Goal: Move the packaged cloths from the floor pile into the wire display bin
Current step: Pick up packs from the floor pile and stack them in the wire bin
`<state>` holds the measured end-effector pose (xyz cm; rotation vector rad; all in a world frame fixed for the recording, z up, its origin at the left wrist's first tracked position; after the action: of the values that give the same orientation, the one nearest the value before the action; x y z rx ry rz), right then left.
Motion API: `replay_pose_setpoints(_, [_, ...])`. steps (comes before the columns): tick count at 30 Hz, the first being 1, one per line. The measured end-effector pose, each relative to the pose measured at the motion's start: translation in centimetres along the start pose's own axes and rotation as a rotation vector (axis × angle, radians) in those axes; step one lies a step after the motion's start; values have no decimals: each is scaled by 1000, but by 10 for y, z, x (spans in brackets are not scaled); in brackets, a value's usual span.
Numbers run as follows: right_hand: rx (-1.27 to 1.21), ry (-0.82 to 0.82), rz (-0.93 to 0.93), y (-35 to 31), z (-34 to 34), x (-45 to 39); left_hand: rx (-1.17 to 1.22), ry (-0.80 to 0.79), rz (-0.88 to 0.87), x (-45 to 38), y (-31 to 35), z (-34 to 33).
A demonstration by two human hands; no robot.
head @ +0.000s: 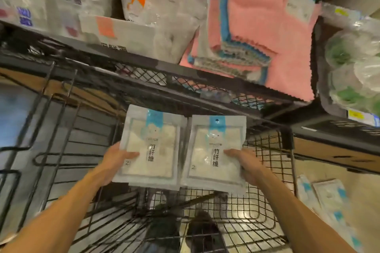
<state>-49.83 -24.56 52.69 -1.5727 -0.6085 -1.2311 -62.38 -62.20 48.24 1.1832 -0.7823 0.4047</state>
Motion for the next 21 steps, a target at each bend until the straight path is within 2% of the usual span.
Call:
replay_pose_setpoints(4, [7,93,-11,12,-14,-30,-31,17,30,-23,-25,-11])
replay_pose_setpoints(6, [126,243,50,15,-19,-41,-99,134,14,-28,-32,-17])
replay_pose_setpoints(9, [377,474,130,19,-25,-54,-324,289,-80,-25,-30,-32])
replay_pose_setpoints(12, [565,610,179,24,-31,-59,-486,390,-228,-16,-23,-48])
replay_pose_setpoints(16, [878,774,199,18,-35,-50,-866,419,-348,-8,-11,-55])
replay_pose_setpoints(18, [1031,812,230,9,-33,-39,-1015,400,-438,-2,-1,-53])
replay_pose_setpoints(21, [1163,727,316,-5,-24,-17,-1155,369,-500,14,18,-49])
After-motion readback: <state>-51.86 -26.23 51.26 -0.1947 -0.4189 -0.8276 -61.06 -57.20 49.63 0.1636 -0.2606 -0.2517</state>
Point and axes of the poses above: each hand's wrist, its own x-axis away from the middle knuckle, its own z-axis out of the back of the hand, y = z × x, the point moved 2 cm from there along -x, towards the middle knuckle, and after that the axes turned 7 degrees about -z, right-handed, at the moved point
